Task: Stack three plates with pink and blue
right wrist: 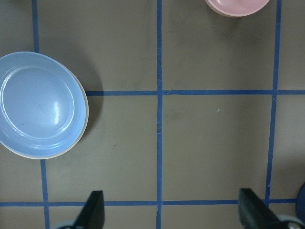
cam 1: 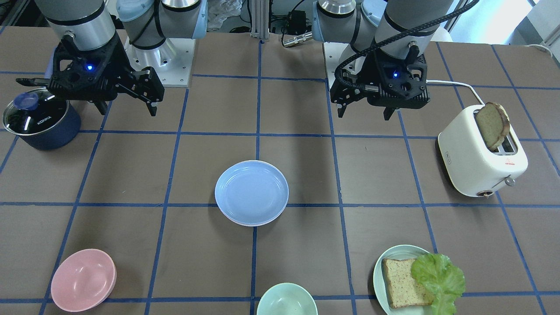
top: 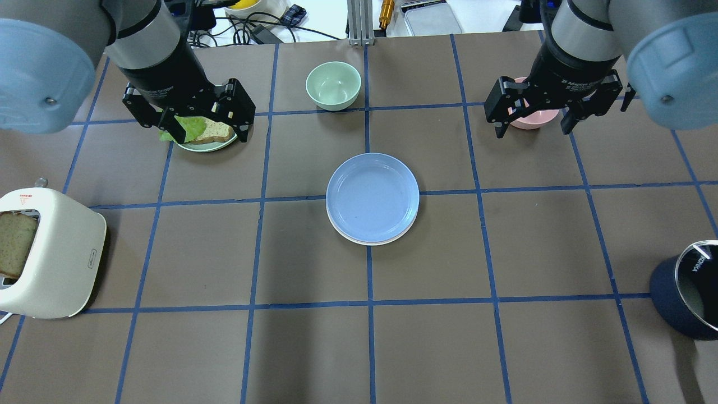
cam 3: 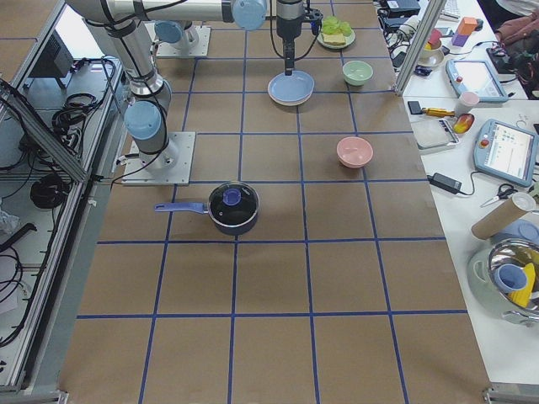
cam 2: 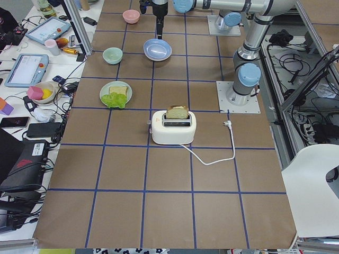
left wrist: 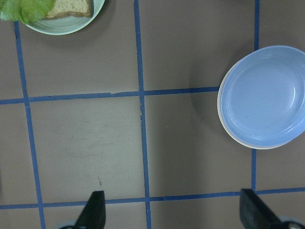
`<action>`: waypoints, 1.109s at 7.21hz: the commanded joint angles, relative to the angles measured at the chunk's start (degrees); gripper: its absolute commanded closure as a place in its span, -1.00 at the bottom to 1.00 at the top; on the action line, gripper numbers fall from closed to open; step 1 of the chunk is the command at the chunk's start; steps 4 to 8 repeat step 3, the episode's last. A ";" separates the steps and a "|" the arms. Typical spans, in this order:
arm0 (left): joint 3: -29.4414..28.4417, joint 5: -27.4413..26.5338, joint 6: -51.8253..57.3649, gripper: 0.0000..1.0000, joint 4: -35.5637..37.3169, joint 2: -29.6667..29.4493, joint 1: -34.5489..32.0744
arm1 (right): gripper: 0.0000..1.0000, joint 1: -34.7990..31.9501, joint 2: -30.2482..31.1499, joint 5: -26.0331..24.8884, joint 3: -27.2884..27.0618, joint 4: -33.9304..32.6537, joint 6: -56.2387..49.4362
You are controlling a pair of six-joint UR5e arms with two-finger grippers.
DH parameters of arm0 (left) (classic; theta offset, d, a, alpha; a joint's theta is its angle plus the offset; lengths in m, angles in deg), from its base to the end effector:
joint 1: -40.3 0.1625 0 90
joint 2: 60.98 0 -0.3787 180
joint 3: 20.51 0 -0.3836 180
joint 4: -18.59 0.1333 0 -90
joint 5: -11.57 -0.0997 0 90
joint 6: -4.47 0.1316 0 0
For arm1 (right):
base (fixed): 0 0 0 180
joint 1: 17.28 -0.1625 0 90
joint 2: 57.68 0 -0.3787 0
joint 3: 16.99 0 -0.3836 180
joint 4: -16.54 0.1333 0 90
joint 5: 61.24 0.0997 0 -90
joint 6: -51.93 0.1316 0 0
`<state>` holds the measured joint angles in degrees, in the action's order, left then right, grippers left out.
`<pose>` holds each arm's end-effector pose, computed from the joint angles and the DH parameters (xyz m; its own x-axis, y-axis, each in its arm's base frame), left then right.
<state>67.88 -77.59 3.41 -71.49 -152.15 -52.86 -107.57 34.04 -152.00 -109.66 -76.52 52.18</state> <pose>-0.1621 -0.4836 0.4131 -0.9992 0.0367 0.0148 0.0366 0.9993 -0.0060 0.1340 -0.4760 0.4068 -0.9999 -0.0002 0.0131 -0.0007 0.9993 -0.0369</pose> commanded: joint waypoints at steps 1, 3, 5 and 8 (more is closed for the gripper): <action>-0.06 -0.05 0.00 -1.00 0.00 0.03 0.00 | -1.00 0.03 -0.14 0.05 -0.14 -0.18 0.89; -0.06 -0.05 0.00 -1.00 0.00 0.03 0.00 | -1.00 0.03 -0.23 -0.04 -0.22 0.42 0.98; -0.06 -0.05 0.00 -1.00 0.00 0.03 0.00 | -1.00 0.03 -0.23 -0.04 -0.22 0.42 0.98; -0.06 -0.05 0.00 -1.00 0.00 0.03 0.00 | -1.00 0.03 -0.23 -0.04 -0.22 0.42 0.98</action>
